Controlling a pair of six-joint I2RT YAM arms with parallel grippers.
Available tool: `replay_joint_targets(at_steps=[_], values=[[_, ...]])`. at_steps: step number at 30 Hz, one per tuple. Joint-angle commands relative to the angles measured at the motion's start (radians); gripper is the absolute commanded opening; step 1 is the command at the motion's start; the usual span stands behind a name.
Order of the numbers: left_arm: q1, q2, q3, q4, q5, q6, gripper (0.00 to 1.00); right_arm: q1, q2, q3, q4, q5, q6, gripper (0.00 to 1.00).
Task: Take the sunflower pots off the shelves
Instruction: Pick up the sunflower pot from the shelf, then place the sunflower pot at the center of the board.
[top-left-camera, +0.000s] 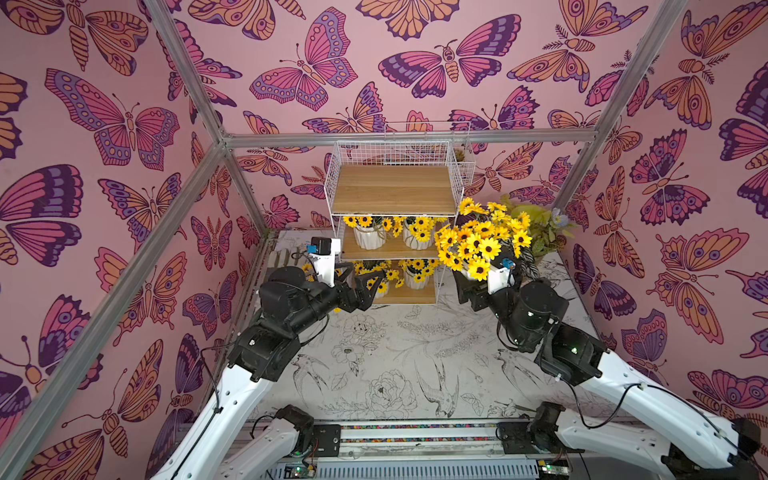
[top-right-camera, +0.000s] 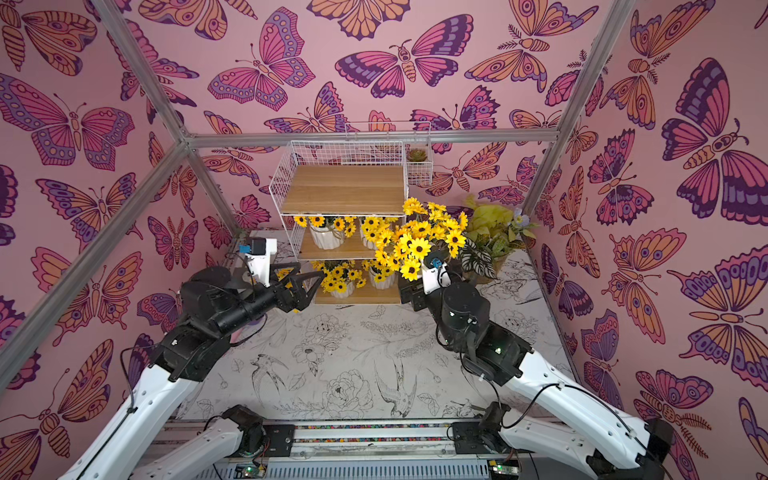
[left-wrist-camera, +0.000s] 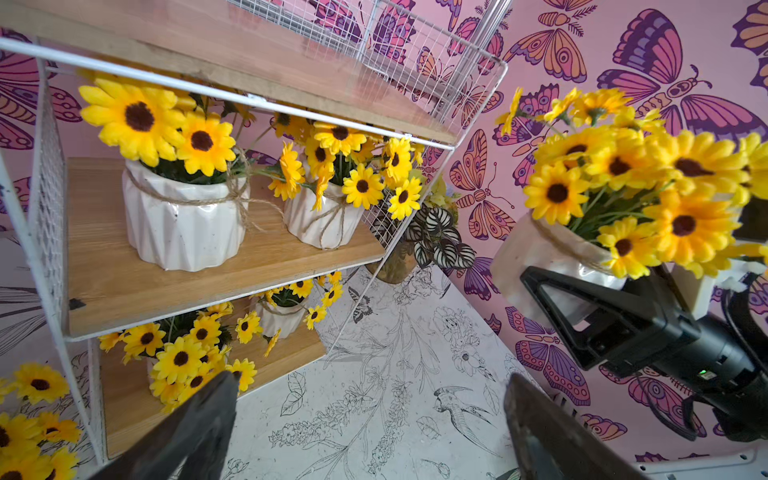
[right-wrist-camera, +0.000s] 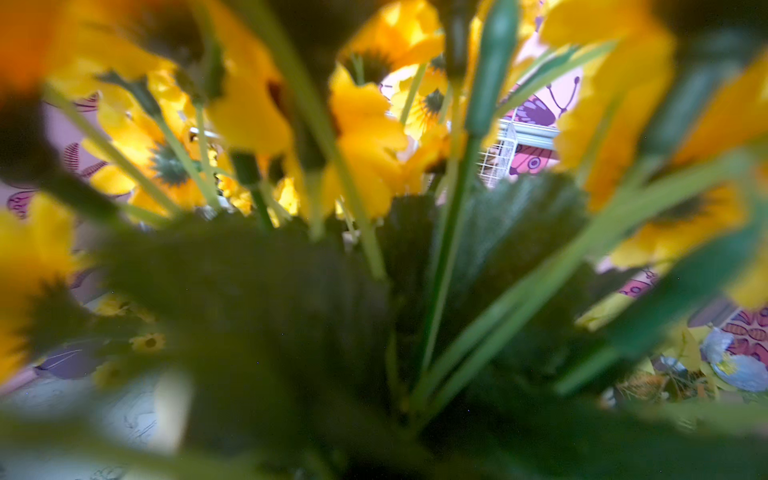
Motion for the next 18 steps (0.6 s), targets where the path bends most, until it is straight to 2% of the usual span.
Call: replay_joint_targets(at_steps=[1, 7, 12, 18], values=[[-0.006, -0.012, -0.034, 0.03, 0.021, -0.01, 1.0, 0.003, -0.039, -0.053, 0.128, 0.113, 0.037, 0.51], [-0.01, -0.024, -0.078, 0.045, 0.021, -0.021, 1.0, -0.052, -0.066, -0.179, 0.143, 0.137, 0.147, 0.52], [-0.011, -0.036, -0.101, 0.044, 0.016, -0.018, 1.0, -0.211, -0.05, -0.268, 0.118, 0.007, 0.311, 0.52], [-0.012, -0.028, -0.12, 0.051, 0.015, -0.018, 1.0, -0.295, 0.066, -0.31, 0.213, -0.064, 0.304, 0.52]])
